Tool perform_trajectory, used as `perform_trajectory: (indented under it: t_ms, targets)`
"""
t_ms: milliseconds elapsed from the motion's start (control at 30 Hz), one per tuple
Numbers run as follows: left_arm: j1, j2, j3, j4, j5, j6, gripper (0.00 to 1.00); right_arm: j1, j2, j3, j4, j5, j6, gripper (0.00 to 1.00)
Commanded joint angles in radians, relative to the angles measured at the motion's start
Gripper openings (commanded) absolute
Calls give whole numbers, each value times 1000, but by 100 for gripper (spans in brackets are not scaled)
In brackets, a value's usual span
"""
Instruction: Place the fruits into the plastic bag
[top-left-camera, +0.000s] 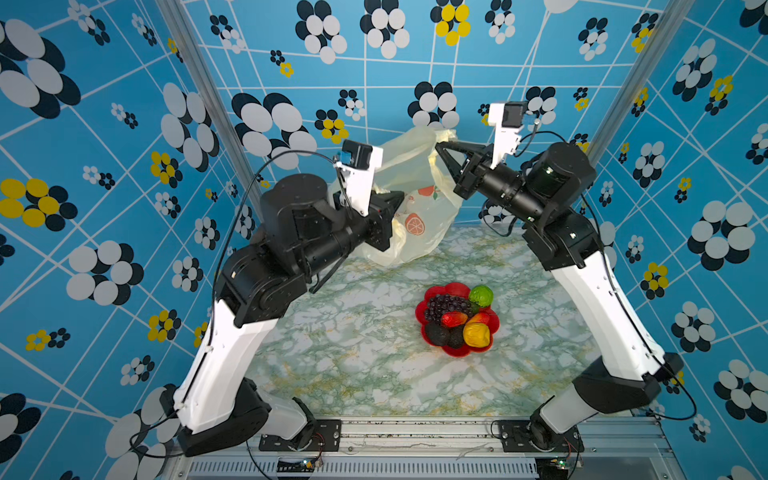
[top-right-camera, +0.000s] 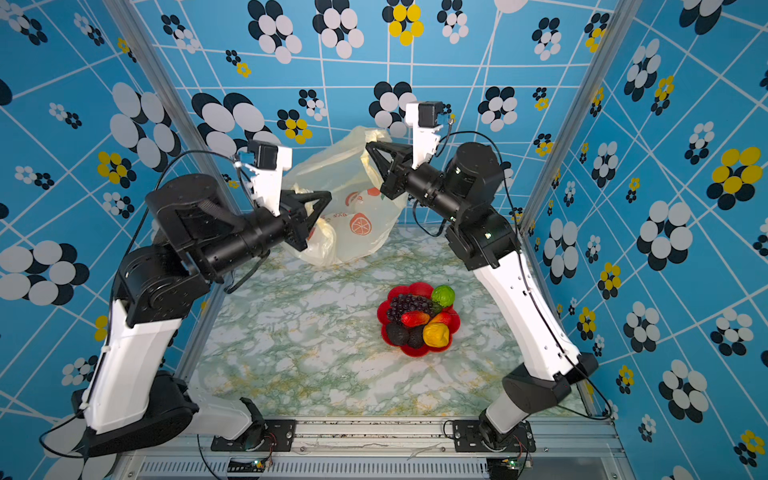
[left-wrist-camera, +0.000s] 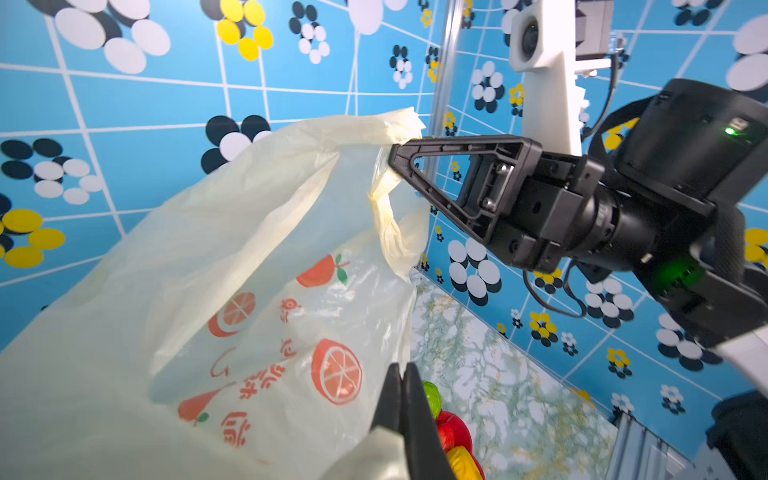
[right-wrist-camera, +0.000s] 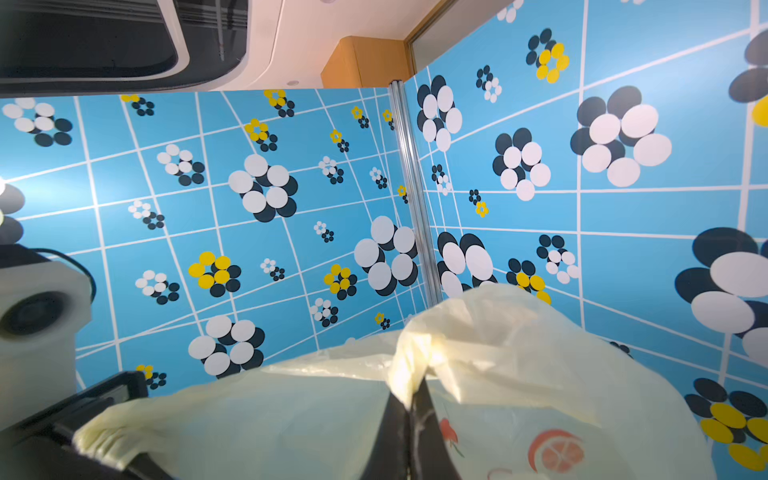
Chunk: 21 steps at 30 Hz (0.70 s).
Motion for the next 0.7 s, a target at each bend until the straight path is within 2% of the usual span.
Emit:
perform_trajectory:
  t_ms: [0, 100, 167, 267, 333, 433, 667]
  targets:
    - [-39, -116, -248, 182, -169, 126, 0, -1, -98, -228, 110, 62, -51, 0]
    - [-25, -167, -504, 251, -261, 100, 0, -8, -143, -462, 83, 145, -47, 0]
    - [47, -166, -671, 257, -257, 3, 0, -27, -112, -571, 36, 172, -19, 0]
    - [271, -130, -918, 260, -28, -260, 0, -96, 43, -642, -83, 131, 89, 0]
    - [368, -90, -1009, 252, 85, -364, 0, -129, 135, -642, -125, 68, 132, 0]
    - [399, -82, -1049, 251, 134, -389, 0, -134, 183, -618, -160, 50, 129, 0]
    - [429, -59, -912, 189, 193, -372, 0, -138, 193, -465, -205, 75, 96, 0]
